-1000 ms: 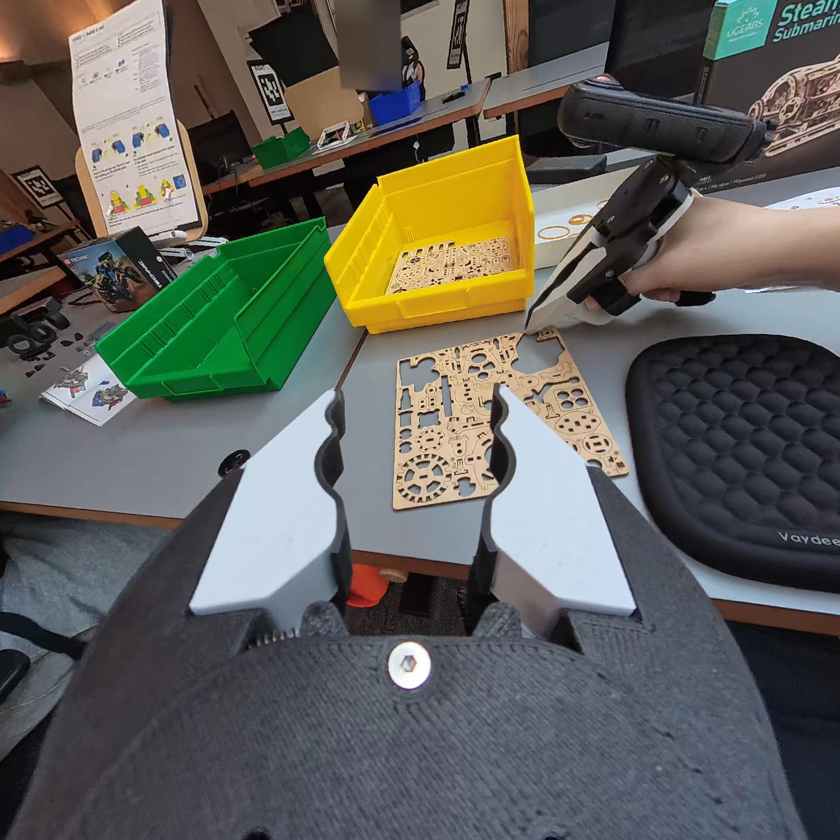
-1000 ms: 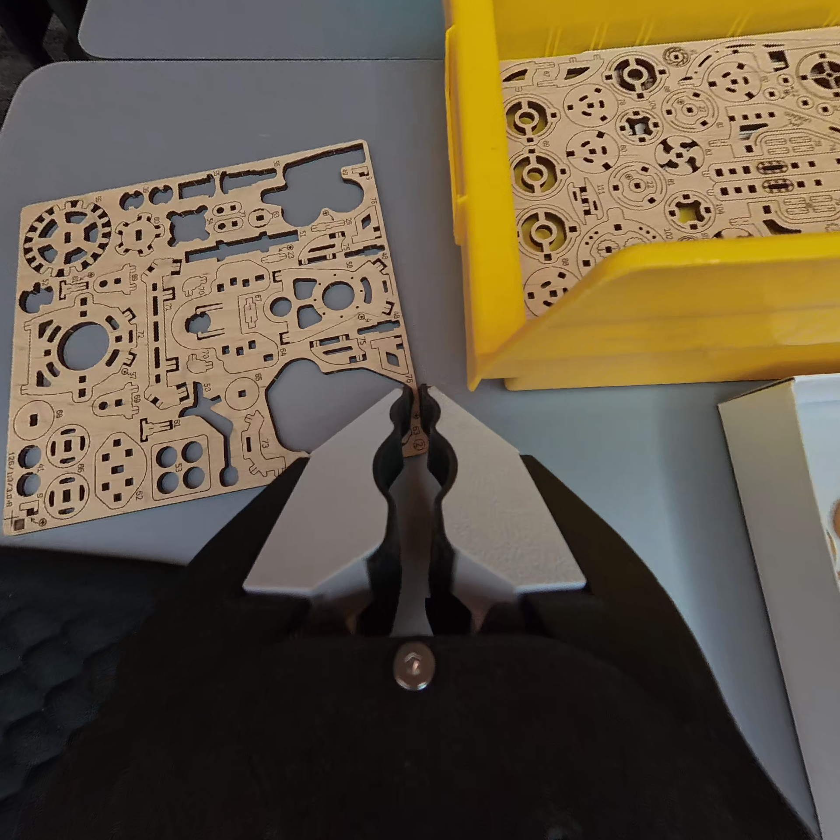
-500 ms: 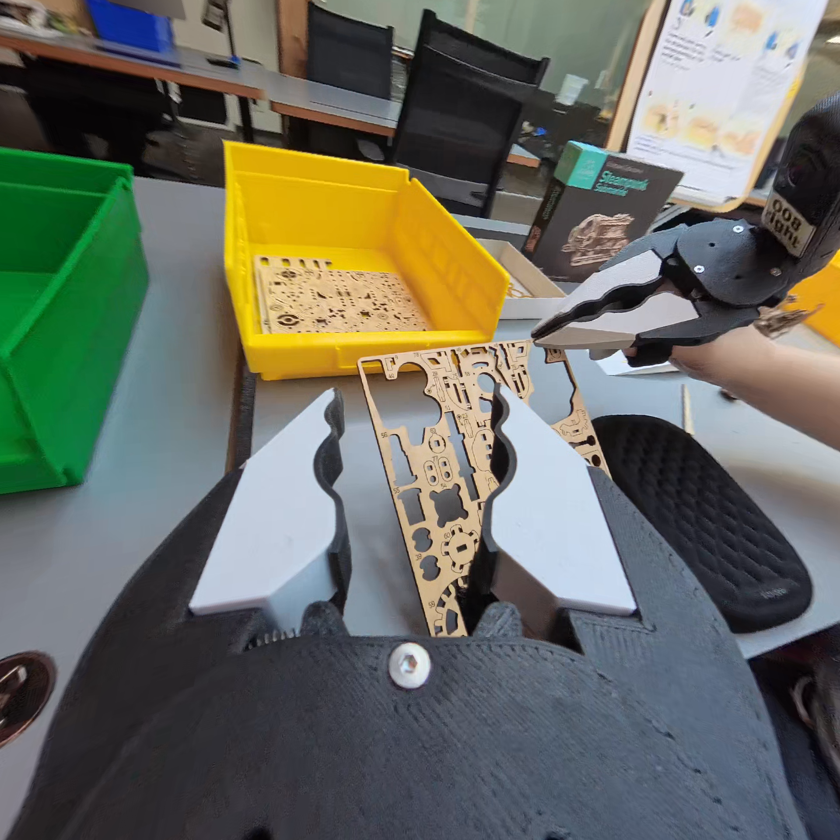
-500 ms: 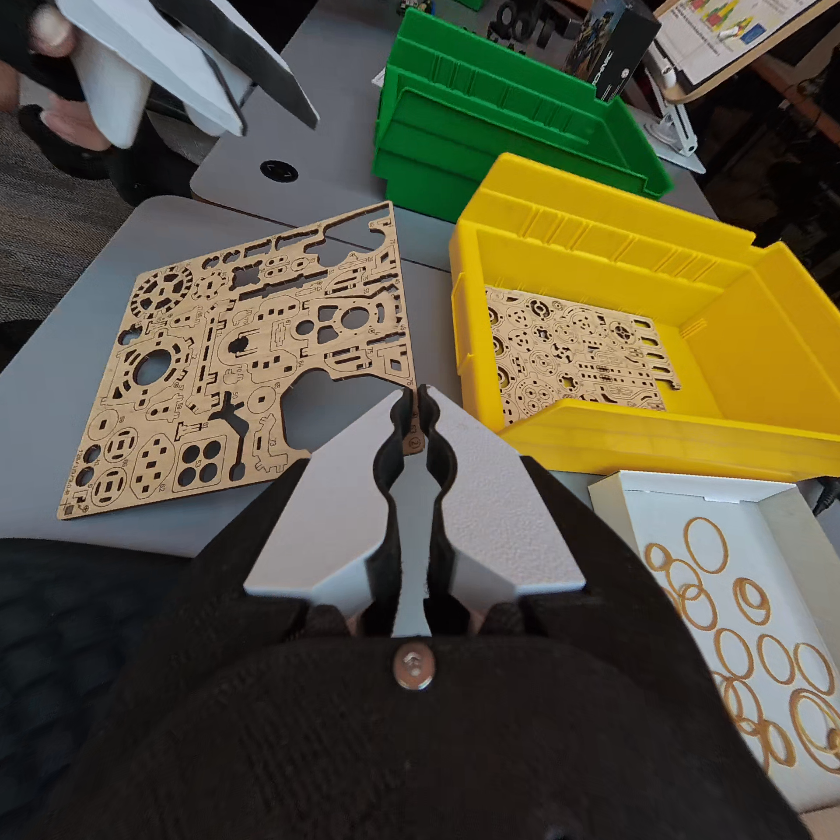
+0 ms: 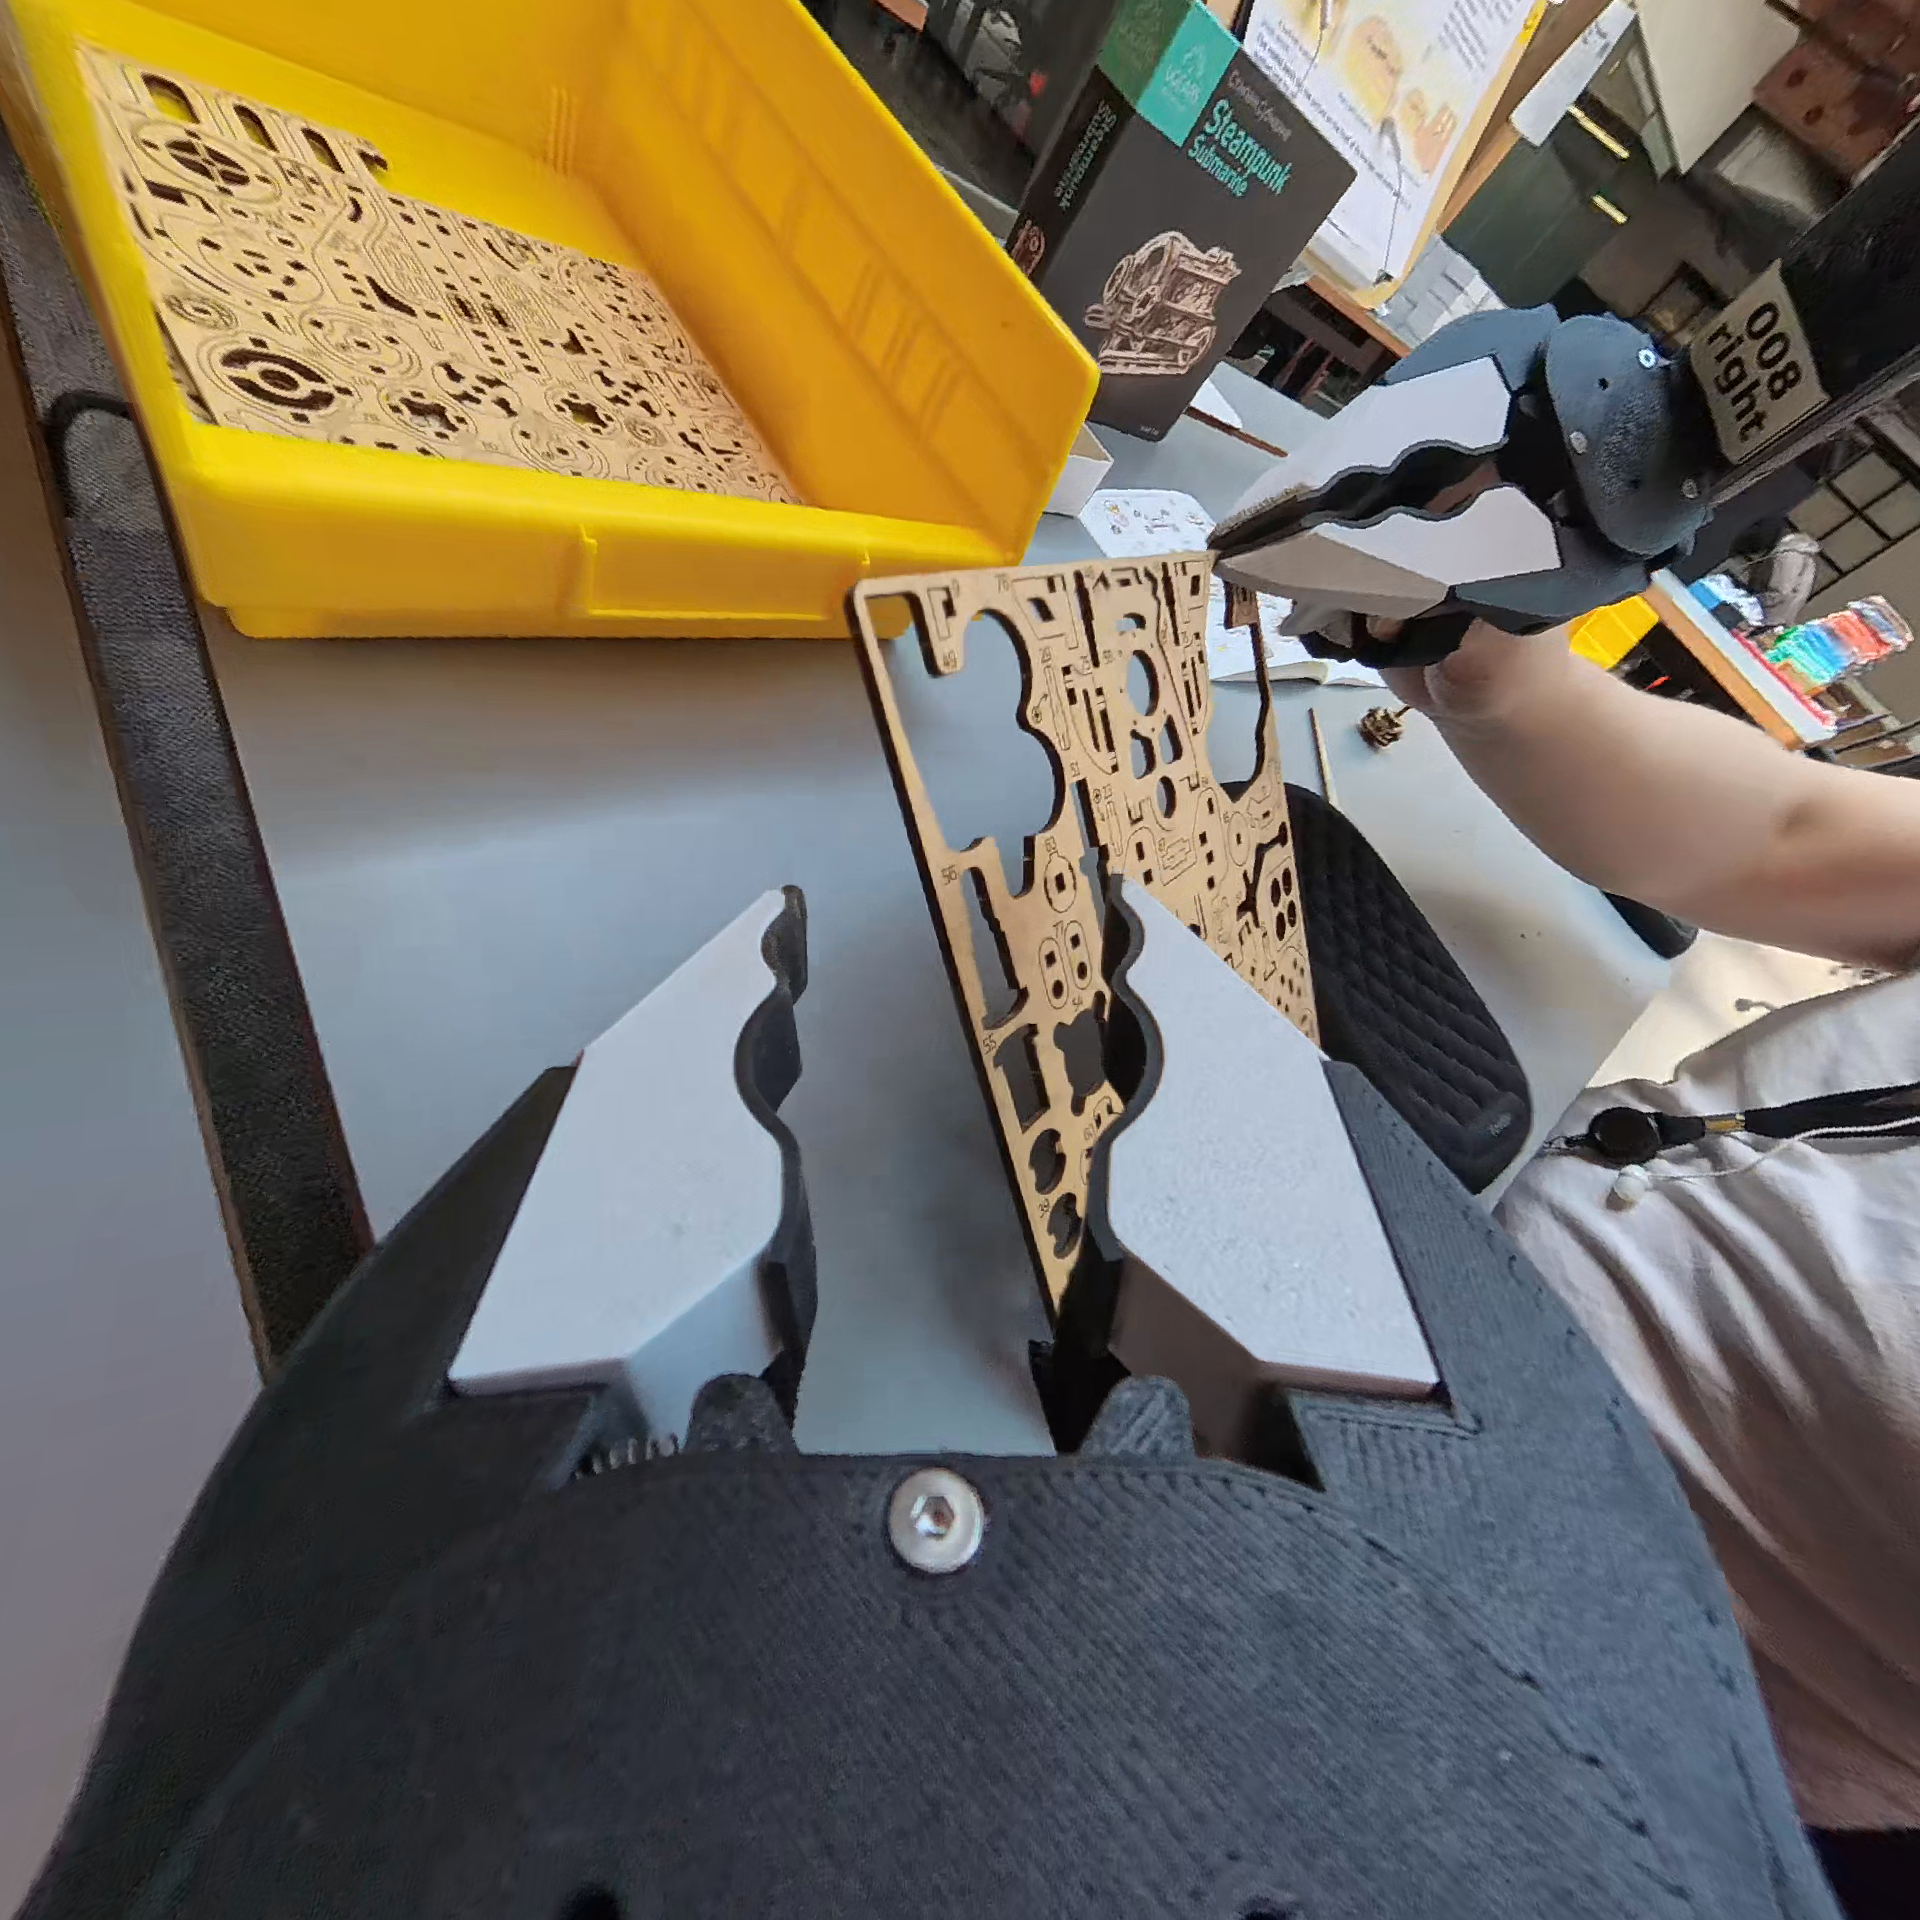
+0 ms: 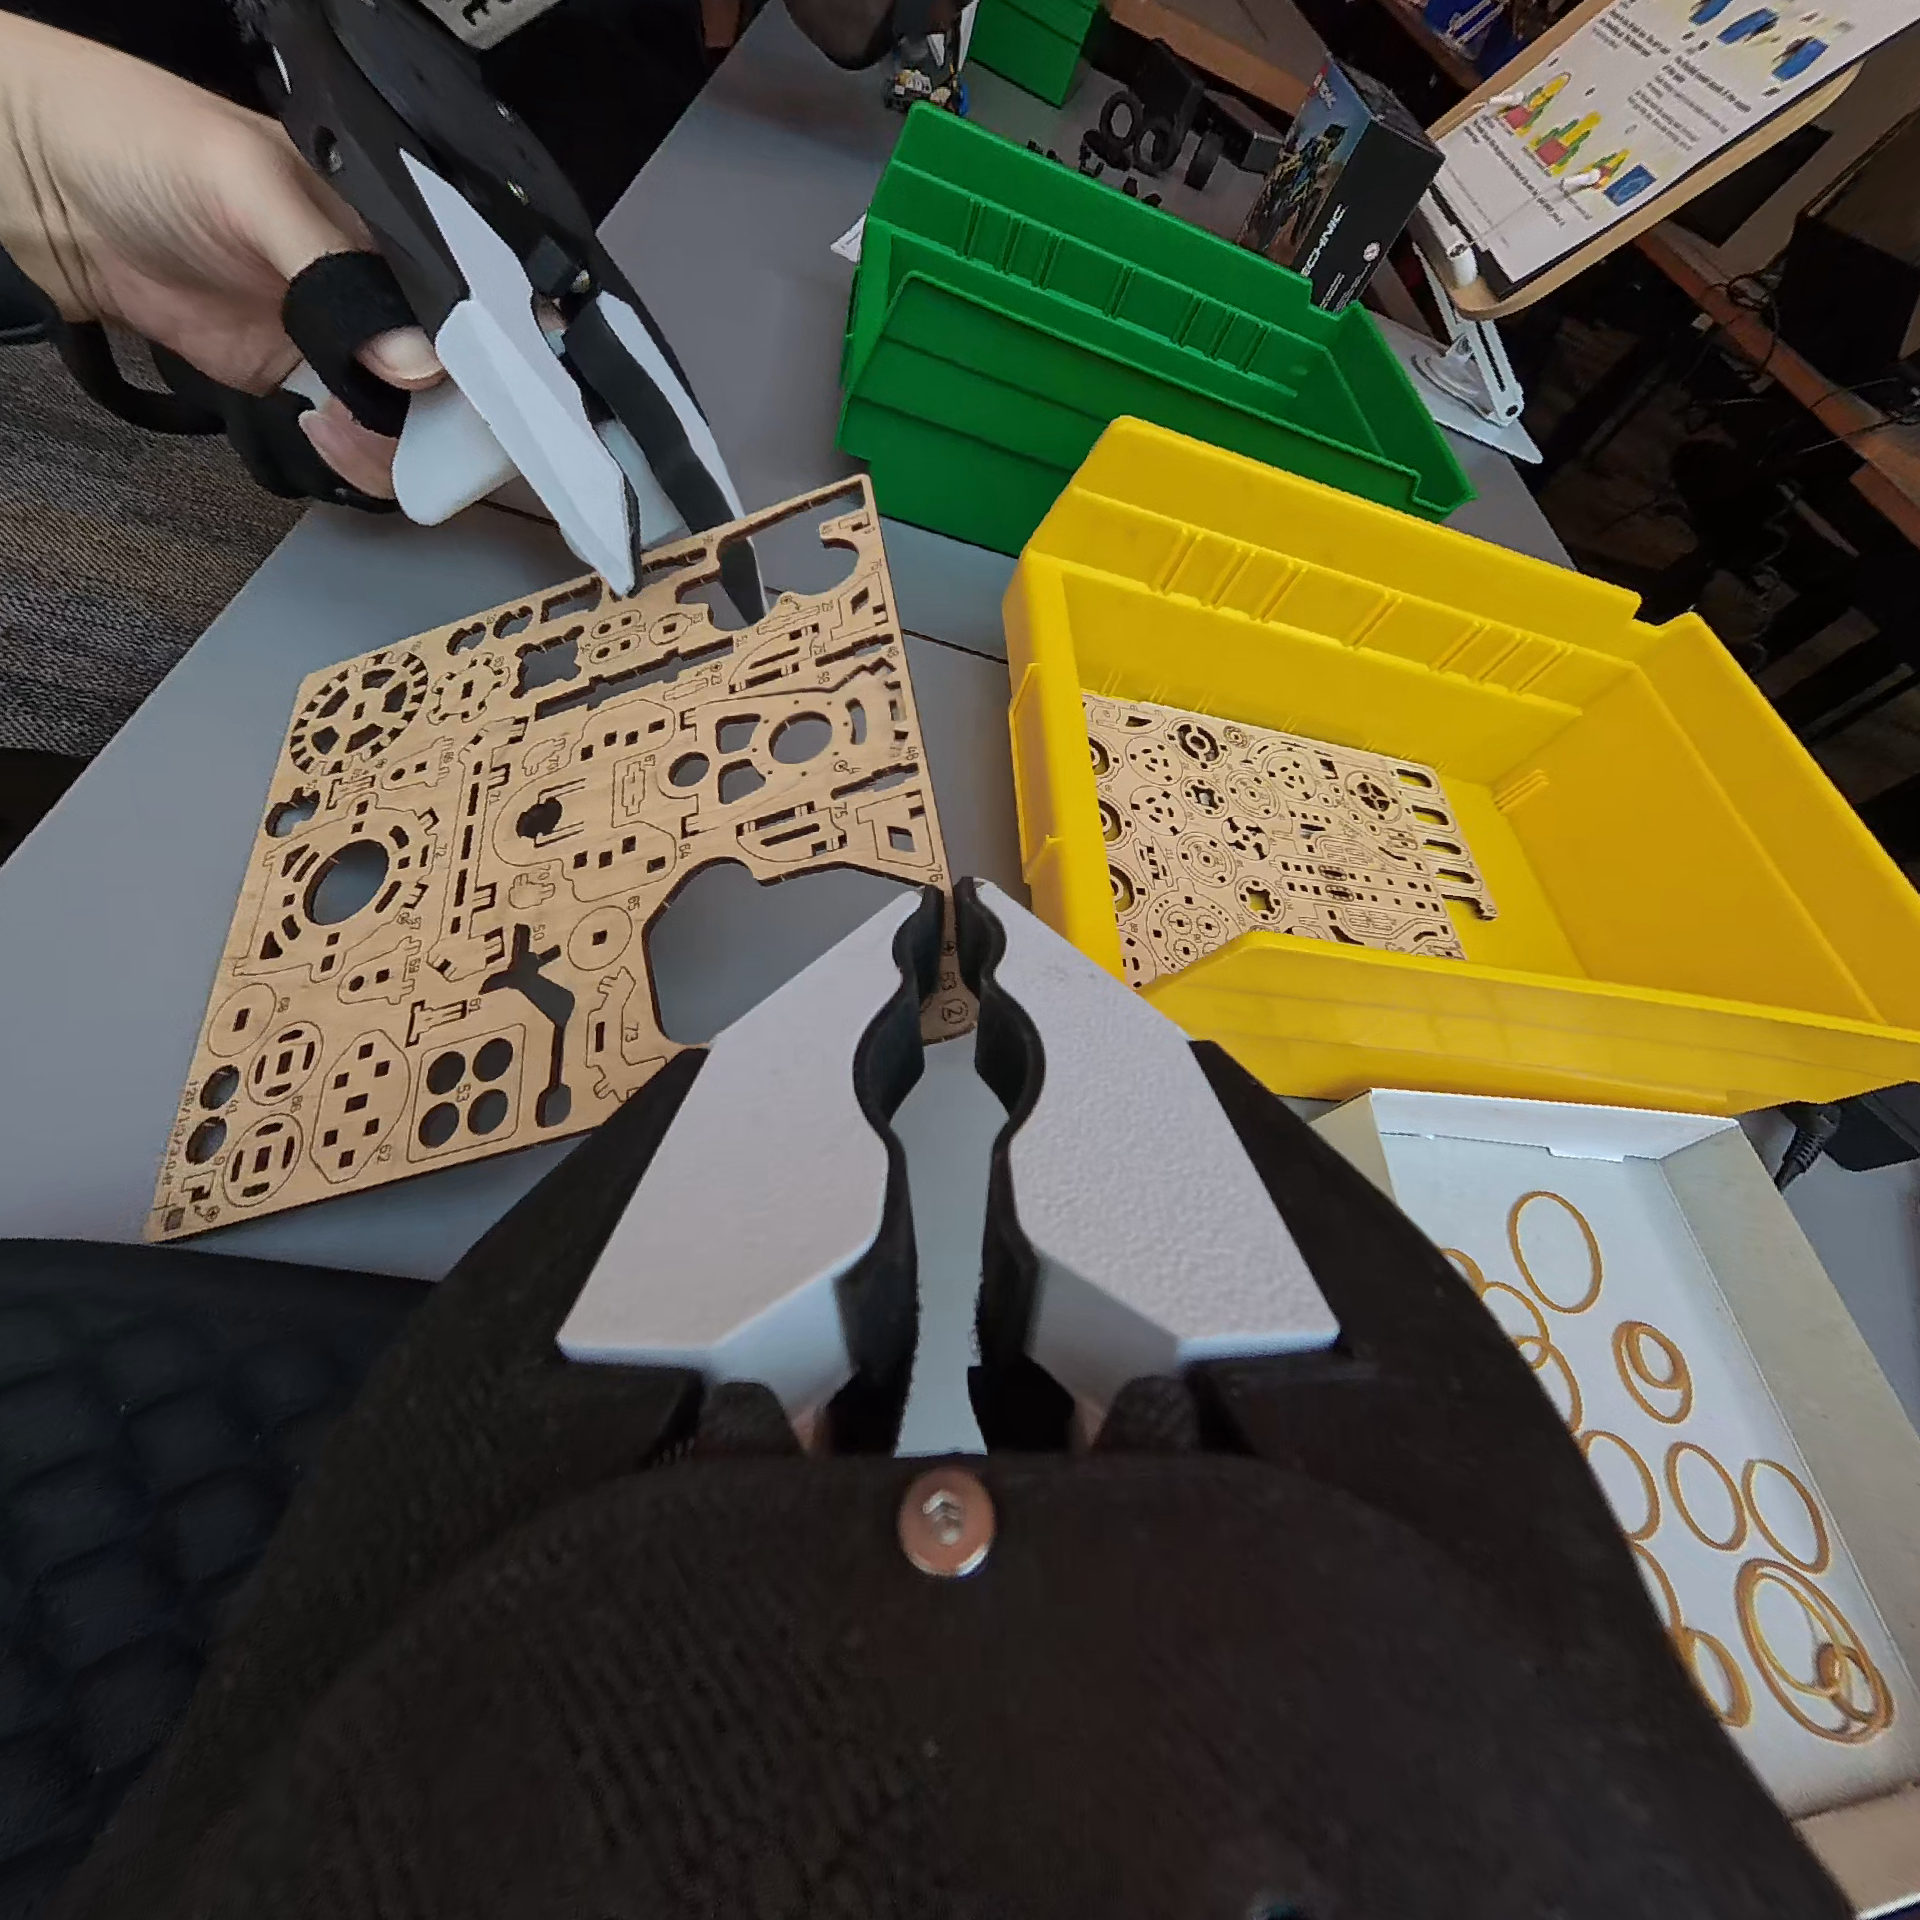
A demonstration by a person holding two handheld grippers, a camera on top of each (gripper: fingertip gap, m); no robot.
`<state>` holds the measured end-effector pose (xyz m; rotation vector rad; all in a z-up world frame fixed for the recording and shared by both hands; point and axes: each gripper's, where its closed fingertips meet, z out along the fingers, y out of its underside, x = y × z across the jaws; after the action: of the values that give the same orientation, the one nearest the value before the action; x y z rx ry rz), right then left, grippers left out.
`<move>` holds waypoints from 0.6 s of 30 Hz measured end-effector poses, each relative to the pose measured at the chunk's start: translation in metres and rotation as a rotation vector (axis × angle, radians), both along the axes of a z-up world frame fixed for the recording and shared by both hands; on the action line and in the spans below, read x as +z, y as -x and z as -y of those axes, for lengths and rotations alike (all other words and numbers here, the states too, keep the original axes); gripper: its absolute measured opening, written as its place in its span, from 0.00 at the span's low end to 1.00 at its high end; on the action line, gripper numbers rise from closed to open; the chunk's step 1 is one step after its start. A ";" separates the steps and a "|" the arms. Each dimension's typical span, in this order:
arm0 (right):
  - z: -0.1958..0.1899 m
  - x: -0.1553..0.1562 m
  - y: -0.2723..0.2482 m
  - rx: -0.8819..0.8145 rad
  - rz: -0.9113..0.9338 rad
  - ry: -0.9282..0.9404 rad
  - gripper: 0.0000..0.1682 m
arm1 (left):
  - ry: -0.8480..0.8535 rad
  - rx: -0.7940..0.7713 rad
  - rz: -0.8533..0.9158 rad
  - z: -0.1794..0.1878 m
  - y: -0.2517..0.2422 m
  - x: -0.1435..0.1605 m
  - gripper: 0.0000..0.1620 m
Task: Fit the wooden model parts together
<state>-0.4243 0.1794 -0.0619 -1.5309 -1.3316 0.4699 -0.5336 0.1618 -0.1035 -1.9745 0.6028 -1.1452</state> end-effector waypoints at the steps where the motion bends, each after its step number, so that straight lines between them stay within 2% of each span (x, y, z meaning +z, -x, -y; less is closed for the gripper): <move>1: 0.000 0.001 0.000 0.000 -0.003 -0.007 0.01 | 0.030 -0.026 0.017 0.004 -0.003 -0.003 0.35; 5: -0.001 0.002 0.002 0.001 -0.008 -0.017 0.01 | 0.134 -0.173 -0.001 0.024 -0.023 -0.020 0.28; 7: -0.002 0.002 0.002 -0.009 -0.008 -0.018 0.01 | 0.166 -0.252 0.071 0.031 -0.033 -0.012 0.16; 11: -0.004 0.010 -0.005 -0.039 -0.071 -0.026 0.02 | 0.111 -0.327 0.194 0.042 -0.038 0.012 0.01; 14: -0.003 0.022 -0.019 -0.090 -0.152 -0.020 0.23 | 0.042 -0.310 0.226 0.046 -0.030 0.027 0.00; 15: 0.001 0.025 -0.026 -0.092 -0.175 -0.001 0.25 | 0.020 -0.296 0.226 0.046 -0.027 0.030 0.00; 18: 0.020 0.039 -0.061 -0.059 -0.231 0.068 0.19 | -0.040 -0.231 0.245 0.045 -0.014 0.044 0.00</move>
<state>-0.3632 0.1594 -0.0226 -1.5161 -1.0991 0.6398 -0.5199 0.1164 -0.0596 -1.7285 0.7302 -1.4780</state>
